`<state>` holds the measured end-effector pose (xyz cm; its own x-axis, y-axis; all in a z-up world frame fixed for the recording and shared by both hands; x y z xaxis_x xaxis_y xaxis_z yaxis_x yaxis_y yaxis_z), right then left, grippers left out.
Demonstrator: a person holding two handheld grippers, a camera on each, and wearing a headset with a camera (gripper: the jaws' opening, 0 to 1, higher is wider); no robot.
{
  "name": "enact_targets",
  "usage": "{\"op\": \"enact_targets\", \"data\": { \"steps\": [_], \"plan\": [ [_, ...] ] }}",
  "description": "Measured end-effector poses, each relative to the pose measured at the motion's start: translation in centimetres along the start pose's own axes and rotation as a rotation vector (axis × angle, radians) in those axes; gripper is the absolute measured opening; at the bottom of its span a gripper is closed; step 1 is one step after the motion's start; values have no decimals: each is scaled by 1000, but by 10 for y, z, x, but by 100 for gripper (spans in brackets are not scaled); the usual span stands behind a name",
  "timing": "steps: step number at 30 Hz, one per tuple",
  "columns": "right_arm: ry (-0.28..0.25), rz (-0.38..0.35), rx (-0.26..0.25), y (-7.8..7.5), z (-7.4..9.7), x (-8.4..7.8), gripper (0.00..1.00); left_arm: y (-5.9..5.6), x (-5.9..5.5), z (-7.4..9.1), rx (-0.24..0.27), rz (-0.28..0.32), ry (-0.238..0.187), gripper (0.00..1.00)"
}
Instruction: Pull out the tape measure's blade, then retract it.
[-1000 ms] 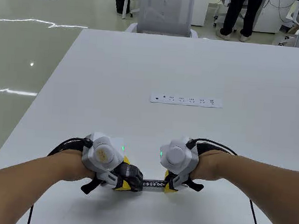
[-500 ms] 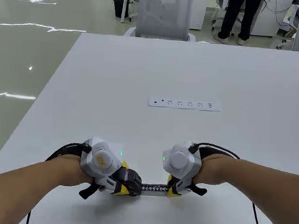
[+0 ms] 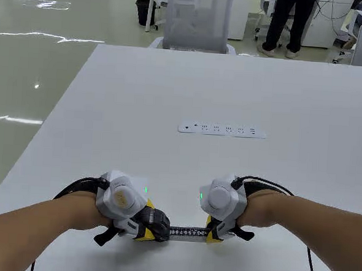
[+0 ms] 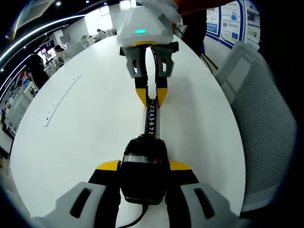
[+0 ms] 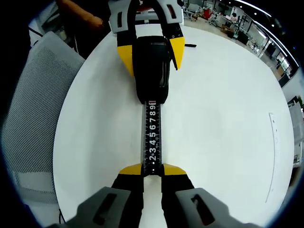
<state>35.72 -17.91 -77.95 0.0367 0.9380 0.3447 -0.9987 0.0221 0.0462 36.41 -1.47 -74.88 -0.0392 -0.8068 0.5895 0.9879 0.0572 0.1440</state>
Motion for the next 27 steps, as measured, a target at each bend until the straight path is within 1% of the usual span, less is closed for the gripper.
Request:
{"op": "enact_targets", "data": {
  "steps": [6, 27],
  "plan": [
    [5, 11, 1, 1, 1, -3, 13, 1, 0, -1, -3, 0, 3, 31],
    [19, -6, 2, -1, 8, -22, 12, 2, 0, -2, -3, 12, 1, 31]
  ]
}}
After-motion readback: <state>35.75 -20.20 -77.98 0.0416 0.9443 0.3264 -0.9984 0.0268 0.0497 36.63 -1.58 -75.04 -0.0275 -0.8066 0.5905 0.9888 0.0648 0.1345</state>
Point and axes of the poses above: the centre of the closed fingertips' face, and the gripper's own axes: z roughly backward along the fingers, y roughly to its left, x roughly out of its top, the point moved 6 cm from there along z, roughly backward along the fingers, and after that the axes turned 2 degrees about x, right-handed, at the moved point
